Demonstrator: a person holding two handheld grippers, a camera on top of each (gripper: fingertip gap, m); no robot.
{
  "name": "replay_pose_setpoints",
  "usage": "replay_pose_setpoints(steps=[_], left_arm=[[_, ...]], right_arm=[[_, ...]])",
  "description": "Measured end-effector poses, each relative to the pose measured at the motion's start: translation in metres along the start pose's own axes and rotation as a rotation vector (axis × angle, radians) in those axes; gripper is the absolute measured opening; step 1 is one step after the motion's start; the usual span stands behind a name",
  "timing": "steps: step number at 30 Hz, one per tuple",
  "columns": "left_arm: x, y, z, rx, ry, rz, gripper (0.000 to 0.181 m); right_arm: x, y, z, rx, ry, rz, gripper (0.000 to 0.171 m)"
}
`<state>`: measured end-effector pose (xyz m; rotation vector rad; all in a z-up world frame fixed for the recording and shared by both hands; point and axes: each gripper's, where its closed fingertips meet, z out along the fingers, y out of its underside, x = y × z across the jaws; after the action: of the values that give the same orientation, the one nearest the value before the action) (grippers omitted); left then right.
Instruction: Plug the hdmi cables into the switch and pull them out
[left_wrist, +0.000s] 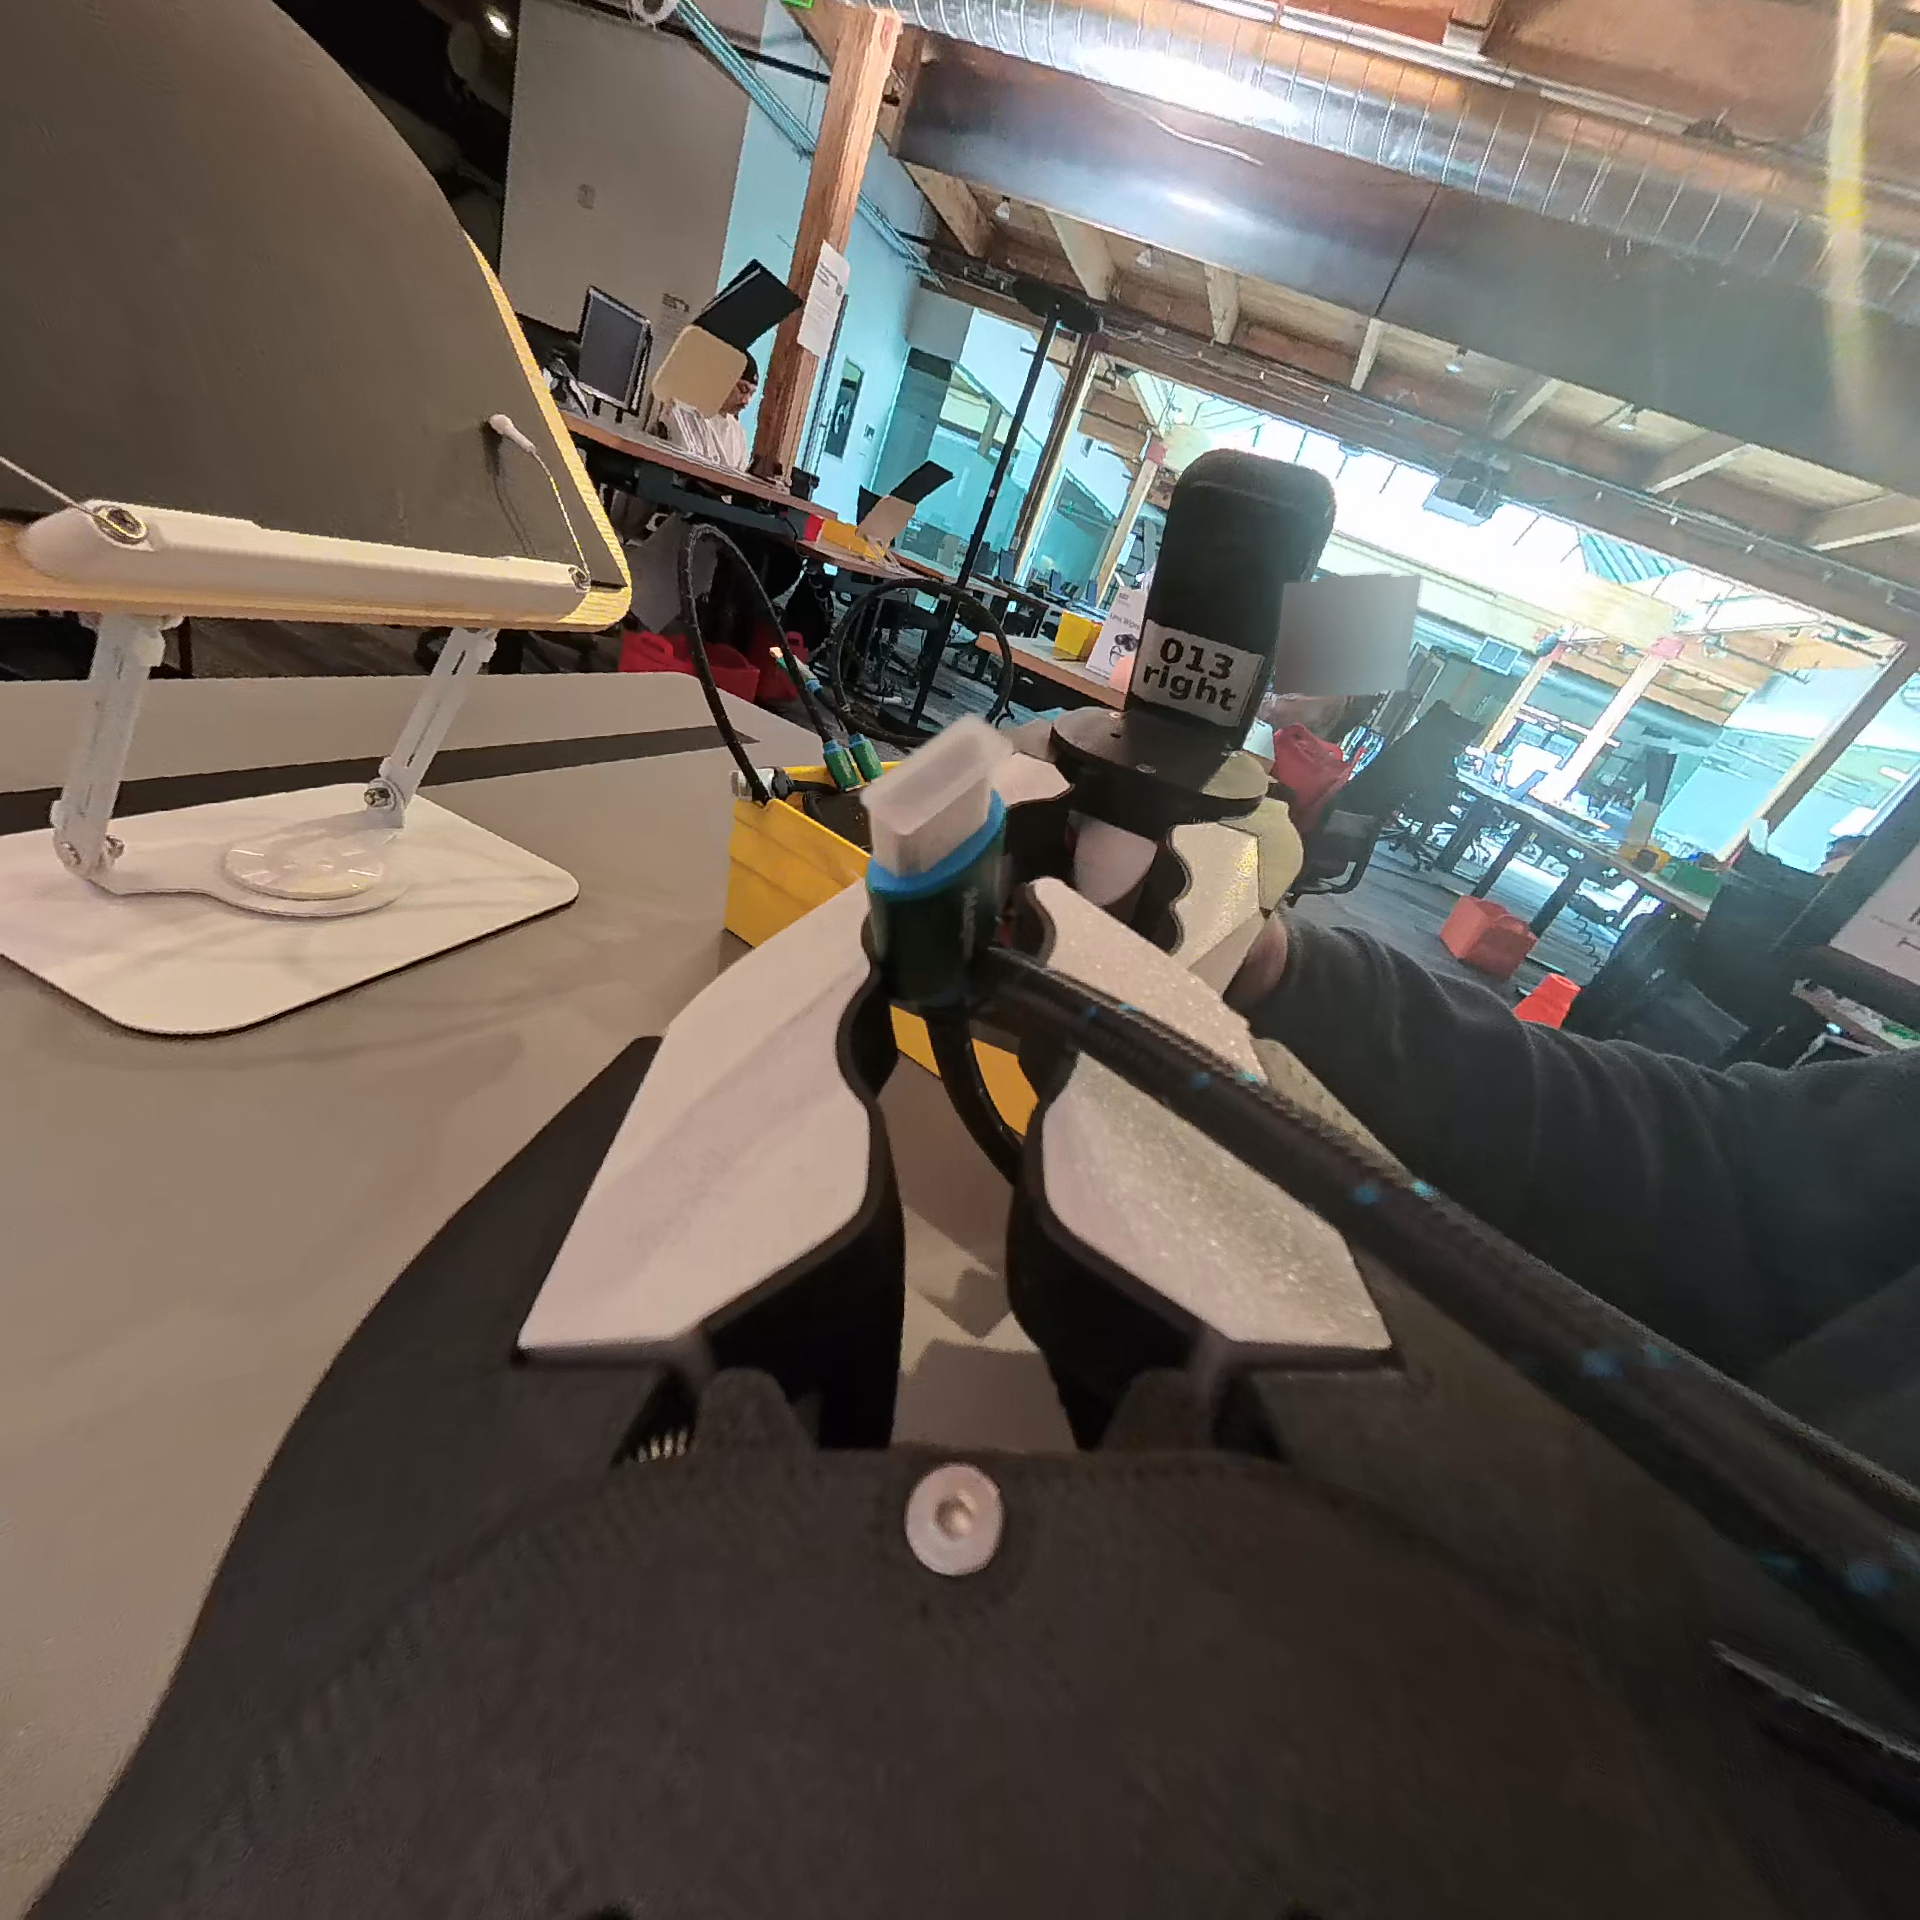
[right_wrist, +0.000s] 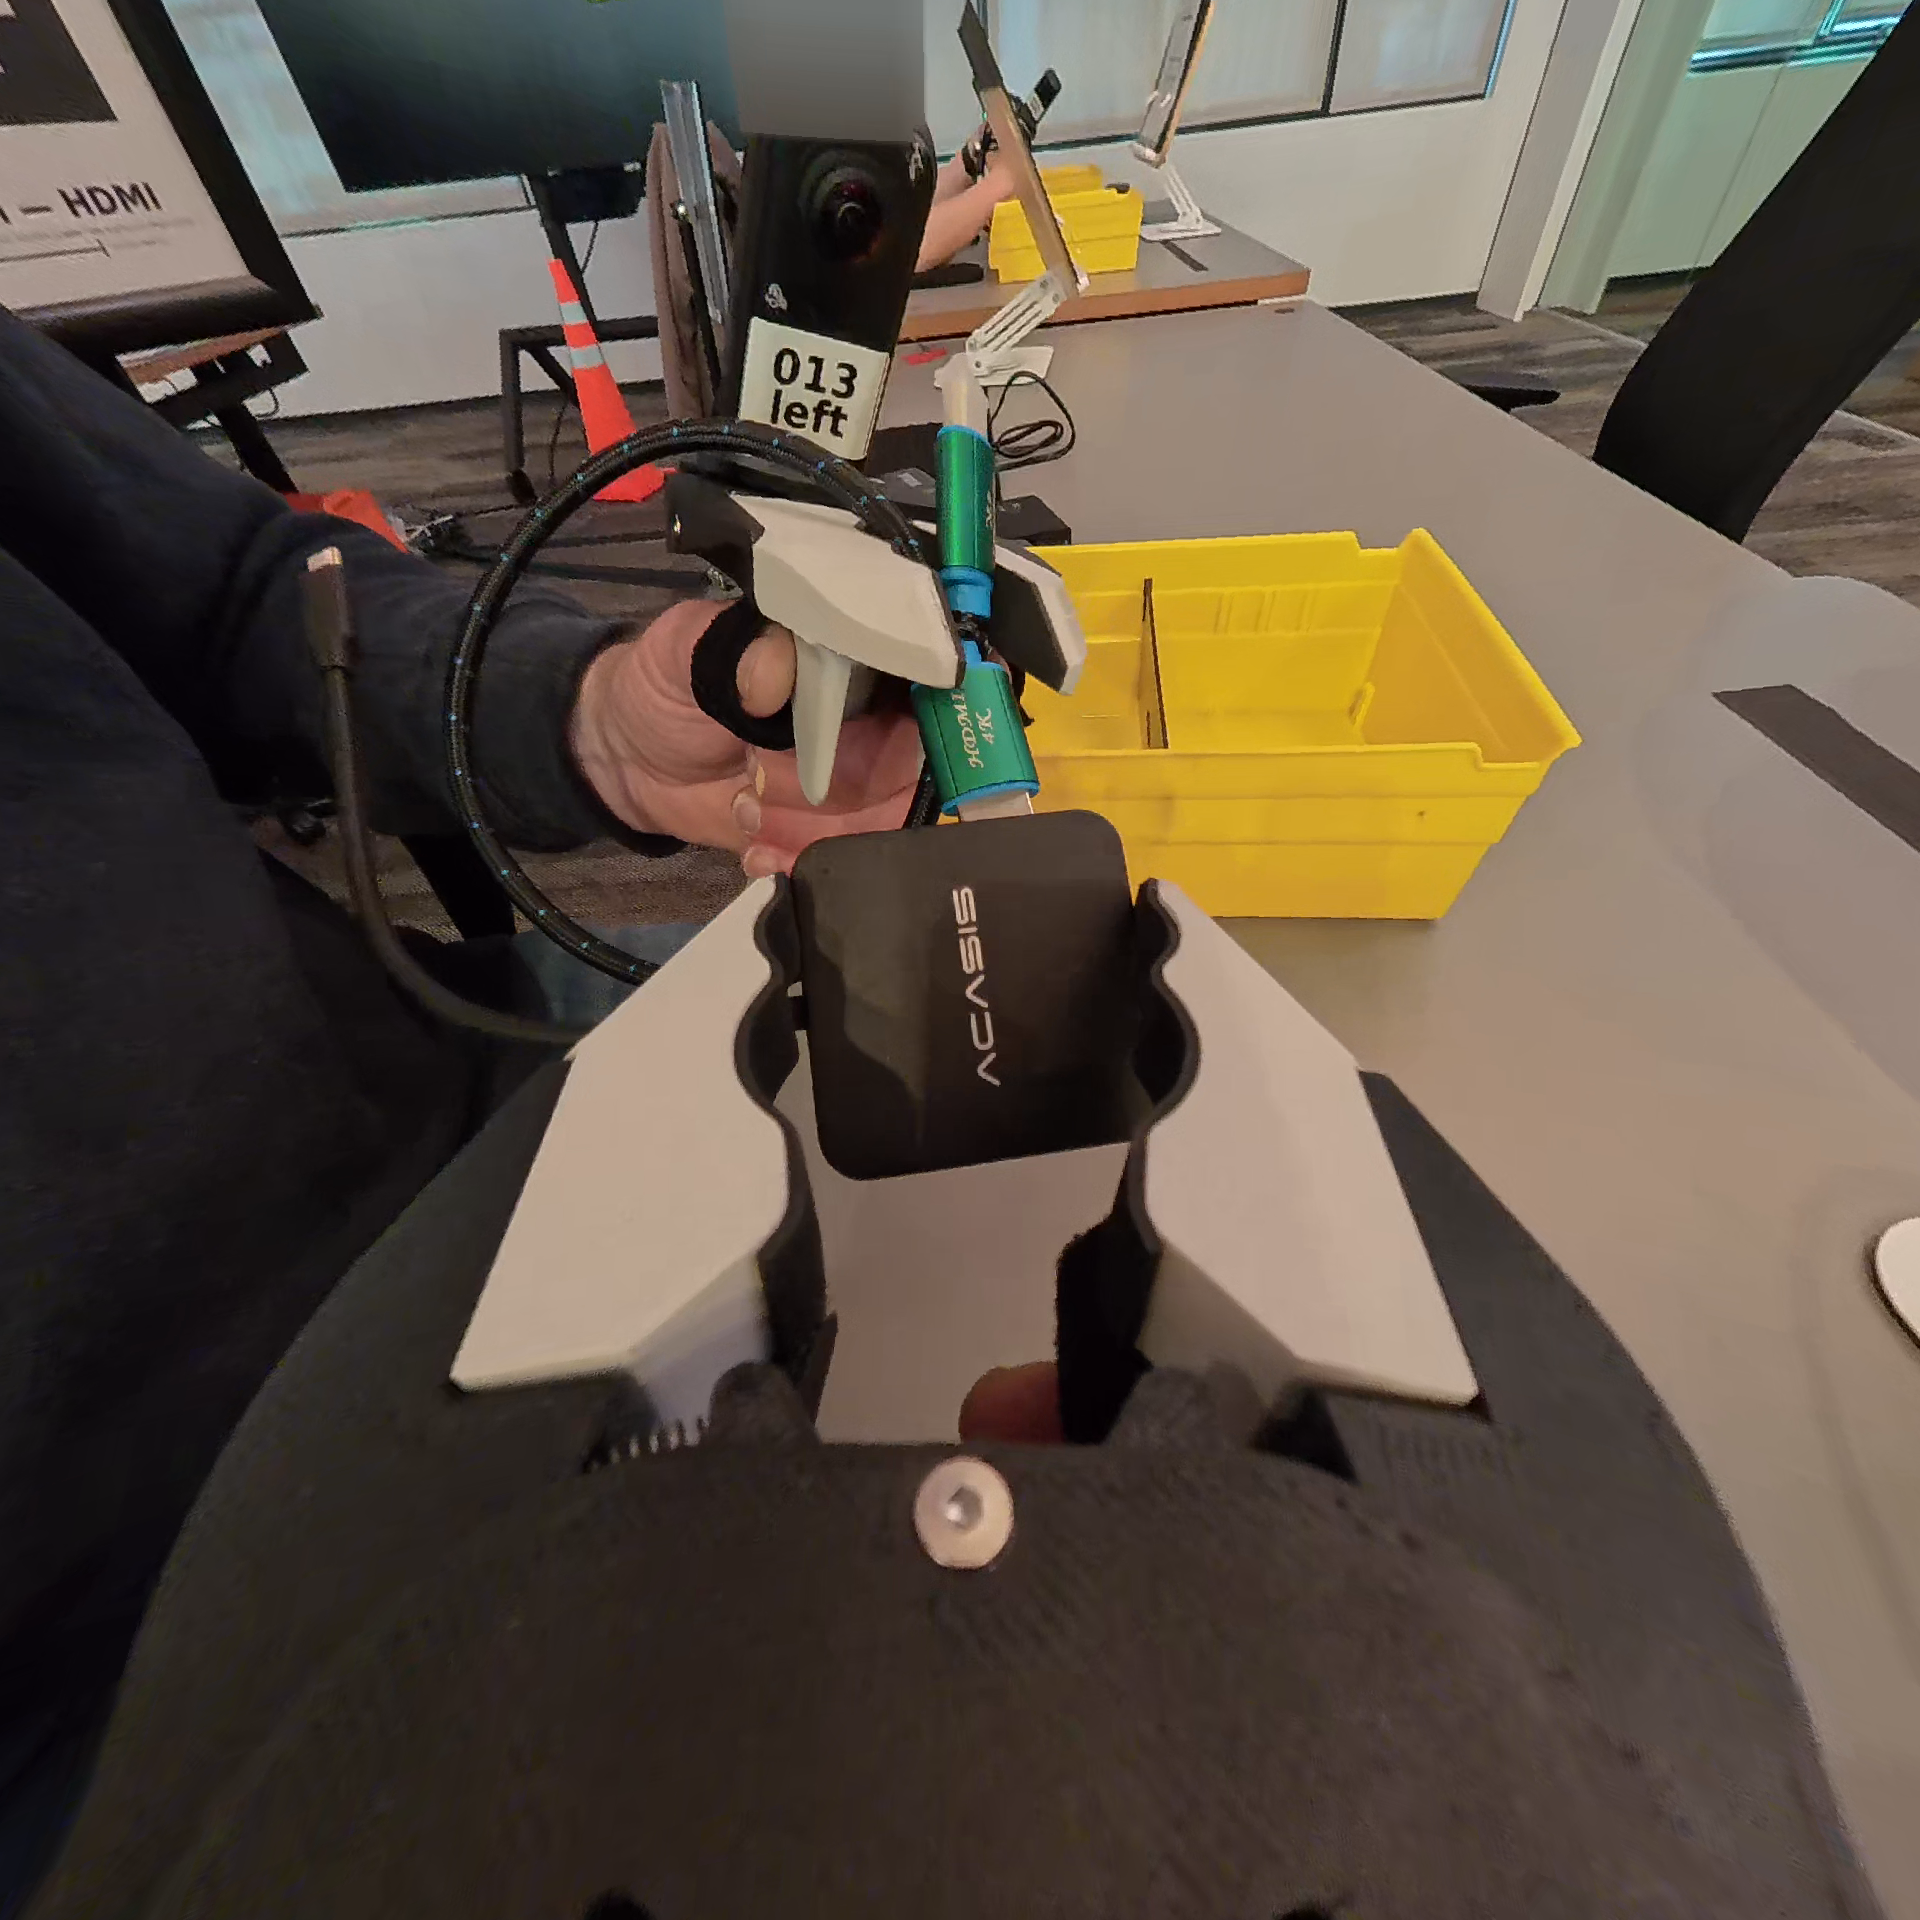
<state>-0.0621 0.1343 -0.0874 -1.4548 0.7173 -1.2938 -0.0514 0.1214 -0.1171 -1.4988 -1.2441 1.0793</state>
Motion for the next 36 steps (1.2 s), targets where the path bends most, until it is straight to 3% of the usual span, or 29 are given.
replay_pose_setpoints(steps=[17,30,36], left_arm=[[0.017,0.001,0.001,-0.048,0.111,0.027,0.019],[0.012,-0.002,-0.002,-0.031,0.094,0.020,0.020],[0.011,-0.004,-0.002,-0.040,0.081,0.017,0.028]], right_arm=[[-0.014,-0.003,-0.001,0.023,-0.085,-0.019,0.061],[-0.012,-0.008,0.002,0.022,-0.054,-0.015,0.061],[-0.010,0.002,0.005,-0.087,0.005,-0.057,0.062]])
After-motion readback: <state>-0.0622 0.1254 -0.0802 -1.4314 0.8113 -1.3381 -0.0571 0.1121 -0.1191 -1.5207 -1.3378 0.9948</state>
